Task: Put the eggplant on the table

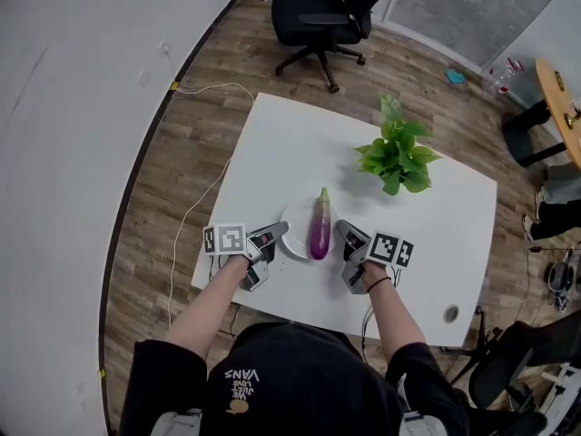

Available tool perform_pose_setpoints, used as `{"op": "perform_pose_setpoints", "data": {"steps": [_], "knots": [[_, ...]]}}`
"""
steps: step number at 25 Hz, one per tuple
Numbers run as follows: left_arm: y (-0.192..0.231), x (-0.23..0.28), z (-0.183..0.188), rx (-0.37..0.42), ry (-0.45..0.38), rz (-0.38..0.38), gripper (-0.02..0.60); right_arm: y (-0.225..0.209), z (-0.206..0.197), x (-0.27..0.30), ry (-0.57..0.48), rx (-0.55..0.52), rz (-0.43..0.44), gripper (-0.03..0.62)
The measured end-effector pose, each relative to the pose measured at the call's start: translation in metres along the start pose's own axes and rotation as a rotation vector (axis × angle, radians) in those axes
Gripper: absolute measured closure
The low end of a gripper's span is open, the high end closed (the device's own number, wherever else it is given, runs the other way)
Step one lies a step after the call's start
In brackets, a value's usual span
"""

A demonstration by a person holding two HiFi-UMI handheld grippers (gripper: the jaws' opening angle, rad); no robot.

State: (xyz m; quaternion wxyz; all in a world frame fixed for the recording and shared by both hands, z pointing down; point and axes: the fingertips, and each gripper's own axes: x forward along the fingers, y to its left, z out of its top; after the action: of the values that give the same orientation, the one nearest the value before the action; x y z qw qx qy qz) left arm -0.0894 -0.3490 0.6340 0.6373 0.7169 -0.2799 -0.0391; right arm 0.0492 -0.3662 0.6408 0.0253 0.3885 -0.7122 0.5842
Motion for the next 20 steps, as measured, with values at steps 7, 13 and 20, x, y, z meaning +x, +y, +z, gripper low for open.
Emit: {"op": "perform_pose_setpoints", "data": {"steps": [7, 13, 20], "knots": [[0.016, 0.009, 0.000, -0.077, 0.044, 0.075, 0.555, -0.011, 0.003, 0.009, 0.027, 0.009, -0.031, 0.560], [0.024, 0.014, 0.001, -0.129, 0.109, 0.143, 0.555, -0.016, 0.005, 0.012, 0.058, 0.025, -0.063, 0.560], [0.027, 0.016, 0.000, -0.187, 0.154, 0.174, 0.554, -0.020, 0.002, 0.015, 0.118, 0.038, -0.109, 0.560]]}}
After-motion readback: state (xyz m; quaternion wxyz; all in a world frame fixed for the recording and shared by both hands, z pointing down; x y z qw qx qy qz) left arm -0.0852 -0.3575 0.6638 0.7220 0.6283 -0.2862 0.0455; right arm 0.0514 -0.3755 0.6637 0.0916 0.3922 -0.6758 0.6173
